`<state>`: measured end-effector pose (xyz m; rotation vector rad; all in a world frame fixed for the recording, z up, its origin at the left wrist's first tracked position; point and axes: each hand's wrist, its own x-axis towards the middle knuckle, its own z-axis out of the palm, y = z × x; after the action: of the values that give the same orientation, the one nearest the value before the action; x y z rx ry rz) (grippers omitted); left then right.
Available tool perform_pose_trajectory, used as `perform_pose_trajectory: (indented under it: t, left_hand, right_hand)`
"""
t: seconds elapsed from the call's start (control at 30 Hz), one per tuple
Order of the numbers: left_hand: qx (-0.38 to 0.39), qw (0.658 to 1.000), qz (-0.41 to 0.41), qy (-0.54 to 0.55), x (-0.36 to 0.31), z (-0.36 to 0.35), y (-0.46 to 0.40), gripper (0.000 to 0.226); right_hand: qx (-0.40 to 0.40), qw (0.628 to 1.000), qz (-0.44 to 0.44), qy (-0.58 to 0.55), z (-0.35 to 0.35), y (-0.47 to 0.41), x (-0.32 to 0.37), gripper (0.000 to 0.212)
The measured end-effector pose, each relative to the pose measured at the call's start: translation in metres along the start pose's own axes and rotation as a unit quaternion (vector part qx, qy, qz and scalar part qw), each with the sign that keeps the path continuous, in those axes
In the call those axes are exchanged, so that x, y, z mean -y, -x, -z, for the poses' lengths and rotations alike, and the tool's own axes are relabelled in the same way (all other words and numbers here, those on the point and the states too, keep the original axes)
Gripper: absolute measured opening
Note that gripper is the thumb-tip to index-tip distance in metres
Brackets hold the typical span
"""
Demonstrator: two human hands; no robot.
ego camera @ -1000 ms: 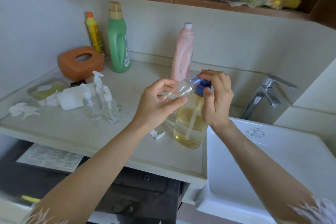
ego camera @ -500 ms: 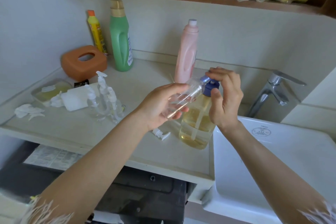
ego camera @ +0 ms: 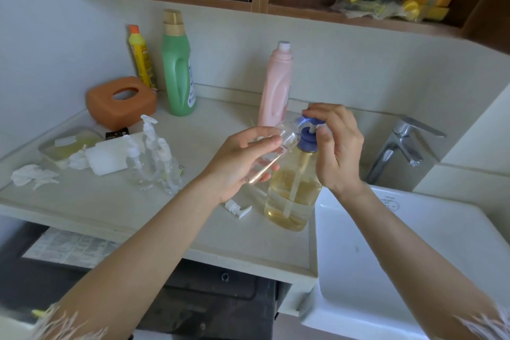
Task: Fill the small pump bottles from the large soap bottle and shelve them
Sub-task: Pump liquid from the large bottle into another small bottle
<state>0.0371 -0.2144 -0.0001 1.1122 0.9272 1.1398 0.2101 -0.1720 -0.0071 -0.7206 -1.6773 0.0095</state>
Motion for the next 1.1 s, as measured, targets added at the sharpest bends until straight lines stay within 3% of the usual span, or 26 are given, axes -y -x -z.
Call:
perform_pose_trajectory:
  t: [0.2, 0.43, 0.83, 1.1]
  left_hand:
    - [0.016, 1.0, 0.011, 0.023, 0.003, 0.0, -0.002, 0.042]
    - [0.015, 0.998, 0.041, 0.04, 0.01, 0.003, -0.002, 0.033]
    - [0.048, 0.994, 0.077, 0.061, -0.001, 0.002, -0.006, 0.047]
    - [0.051, 0.989, 0.111, 0.08, 0.007, 0.001, -0.007, 0.044]
  right_hand:
    - [-0.001, 0.999, 0.042, 0.016, -0.01, 0.017, -0.005, 0.04]
    - [-0.048, 0.997, 0.009, 0.06, -0.017, 0.017, -0.006, 0.028]
    - [0.02, 1.0, -0.013, -0.004, 0.007, 0.0, 0.005, 0.043]
    - [-0.052, 0.998, 0.035, 0.01, -0.007, 0.01, -0.011, 0.036]
